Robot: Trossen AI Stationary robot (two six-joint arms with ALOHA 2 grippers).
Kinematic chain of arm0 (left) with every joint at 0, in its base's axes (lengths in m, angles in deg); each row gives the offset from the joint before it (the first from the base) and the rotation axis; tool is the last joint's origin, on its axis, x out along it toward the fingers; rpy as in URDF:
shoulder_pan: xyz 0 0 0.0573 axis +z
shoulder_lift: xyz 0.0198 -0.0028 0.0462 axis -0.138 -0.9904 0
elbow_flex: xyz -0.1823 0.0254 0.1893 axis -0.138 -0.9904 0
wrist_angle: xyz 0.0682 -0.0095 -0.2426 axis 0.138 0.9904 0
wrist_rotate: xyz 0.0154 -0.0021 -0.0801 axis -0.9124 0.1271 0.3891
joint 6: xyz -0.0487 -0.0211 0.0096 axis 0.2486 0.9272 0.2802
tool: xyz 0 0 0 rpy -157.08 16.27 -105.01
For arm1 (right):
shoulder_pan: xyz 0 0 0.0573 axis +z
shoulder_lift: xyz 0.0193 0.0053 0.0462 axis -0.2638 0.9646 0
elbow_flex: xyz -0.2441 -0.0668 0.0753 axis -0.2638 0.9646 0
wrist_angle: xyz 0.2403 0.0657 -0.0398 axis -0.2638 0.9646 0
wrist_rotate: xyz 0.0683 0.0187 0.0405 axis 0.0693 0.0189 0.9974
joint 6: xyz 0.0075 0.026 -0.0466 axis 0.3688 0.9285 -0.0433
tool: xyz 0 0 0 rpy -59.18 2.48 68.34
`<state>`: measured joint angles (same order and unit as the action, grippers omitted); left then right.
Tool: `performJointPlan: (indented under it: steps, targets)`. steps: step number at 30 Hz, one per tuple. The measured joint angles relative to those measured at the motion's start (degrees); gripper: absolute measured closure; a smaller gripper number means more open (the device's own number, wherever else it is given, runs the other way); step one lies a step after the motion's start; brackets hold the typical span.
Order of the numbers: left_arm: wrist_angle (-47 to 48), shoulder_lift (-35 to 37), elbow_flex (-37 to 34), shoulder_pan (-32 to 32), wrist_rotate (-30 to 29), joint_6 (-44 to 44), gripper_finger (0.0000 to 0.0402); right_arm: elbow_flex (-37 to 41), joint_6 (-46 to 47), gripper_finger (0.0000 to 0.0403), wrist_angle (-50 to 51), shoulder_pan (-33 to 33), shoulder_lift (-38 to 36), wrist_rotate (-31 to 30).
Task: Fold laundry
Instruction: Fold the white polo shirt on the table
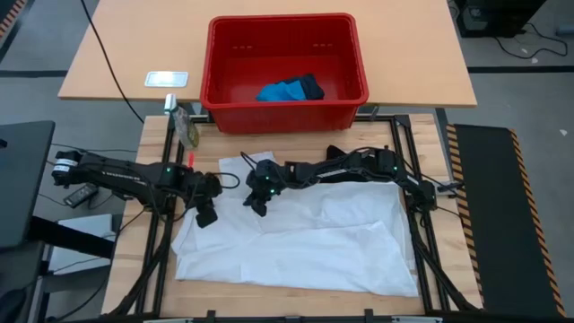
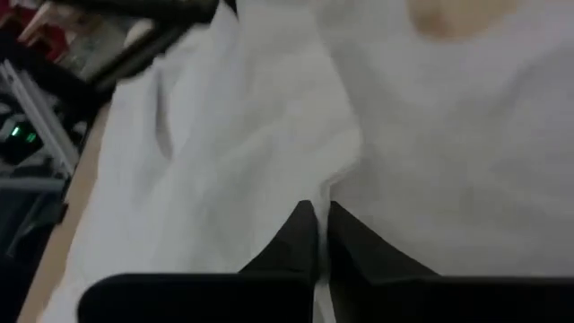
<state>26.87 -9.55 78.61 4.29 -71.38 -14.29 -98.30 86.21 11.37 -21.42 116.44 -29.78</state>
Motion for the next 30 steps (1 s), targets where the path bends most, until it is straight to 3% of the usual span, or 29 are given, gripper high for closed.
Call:
performJointPlan:
  steps: [6, 10, 15, 18, 25, 30]
  targets:
    - [7.5, 0.0, 6.7, 0.0, 0.0, -1.9, 0.0400, 0.0, -6.7, 0.0390, 2.6, 2.0, -6.9, -8.2]
    - [7.9, 0.0, 10.8, -1.0, 0.0, -2.1, 0.0401, -0.1, -8.7, 0.0390, 5.1, 4.5, -10.8, -8.0]
    - [7.8, -0.1, 11.9, -5.5, 6.6, 2.9, 0.0401, 0.1, -1.8, 0.0390, 10.8, 9.7, -10.2, -5.5]
    - [6.2, -0.5, 11.0, -11.5, 8.1, 8.0, 0.0401, 0.4, 0.8, 0.0390, 9.6, 14.1, -10.3, -8.6]
    - [-10.6, -2.1, 4.5, -23.5, 8.4, 14.2, 0.0388, 0.6, 11.0, 0.0388, 11.1, 19.3, -8.9, -12.9]
    - [-12.4, -4.1, 4.0, -25.2, 9.3, 16.1, 0.0358, 0.7, 19.1, 0.0362, 7.5, 20.1, -5.5, -7.9]
